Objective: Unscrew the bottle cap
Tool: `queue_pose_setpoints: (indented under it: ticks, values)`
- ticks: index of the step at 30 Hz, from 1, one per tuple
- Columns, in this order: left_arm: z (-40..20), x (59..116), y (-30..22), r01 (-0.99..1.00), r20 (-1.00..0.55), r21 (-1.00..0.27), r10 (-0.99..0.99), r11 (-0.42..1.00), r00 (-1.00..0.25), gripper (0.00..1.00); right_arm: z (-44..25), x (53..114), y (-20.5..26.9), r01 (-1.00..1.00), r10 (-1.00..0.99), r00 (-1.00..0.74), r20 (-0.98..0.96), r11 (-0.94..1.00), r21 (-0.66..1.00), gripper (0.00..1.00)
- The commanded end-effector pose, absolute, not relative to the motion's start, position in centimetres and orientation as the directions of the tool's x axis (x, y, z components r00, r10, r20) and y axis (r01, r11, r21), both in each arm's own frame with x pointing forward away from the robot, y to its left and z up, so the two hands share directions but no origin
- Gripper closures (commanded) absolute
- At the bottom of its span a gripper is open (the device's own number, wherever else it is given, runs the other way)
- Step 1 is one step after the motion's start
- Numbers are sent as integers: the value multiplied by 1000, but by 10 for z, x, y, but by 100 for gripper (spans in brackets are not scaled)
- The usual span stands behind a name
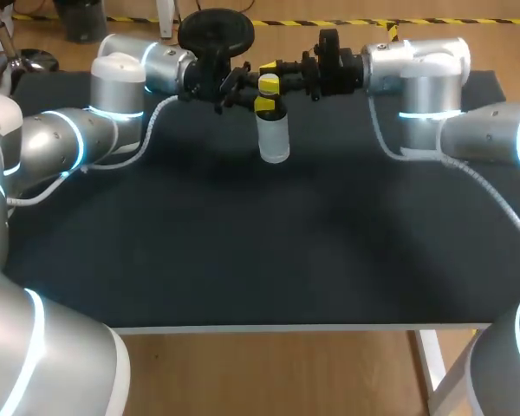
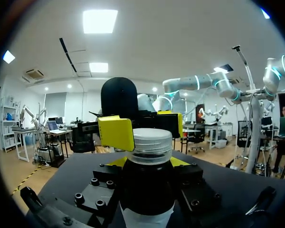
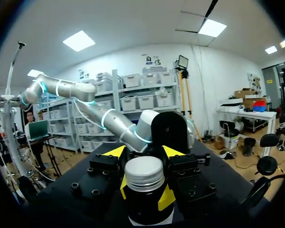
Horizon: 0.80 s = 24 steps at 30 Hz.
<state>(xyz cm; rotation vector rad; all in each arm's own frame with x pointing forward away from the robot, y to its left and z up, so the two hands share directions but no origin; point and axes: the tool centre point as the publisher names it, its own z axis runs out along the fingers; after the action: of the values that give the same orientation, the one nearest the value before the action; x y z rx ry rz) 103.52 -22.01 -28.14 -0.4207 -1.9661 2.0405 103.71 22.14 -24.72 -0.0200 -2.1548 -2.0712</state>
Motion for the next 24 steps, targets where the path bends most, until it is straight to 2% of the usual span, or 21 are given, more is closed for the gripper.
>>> queue_pose_setpoints:
  ticks: [1,10,24]
  values:
    - [-278,1038,-221,5,-19,-999,394,-36,-919,100,-250,1039,221,135,-792,-597,131,62,989,100]
    - [-278,1038,-221,5,-19,-999,394,-36,-919,100,-248,1036,221,148,-877,-467,113,48,988,100]
    - [-278,1038,-221,5,-19,-999,394,-36,-919,100,-228,1044,218,122,-859,-510,54,-10,992,100]
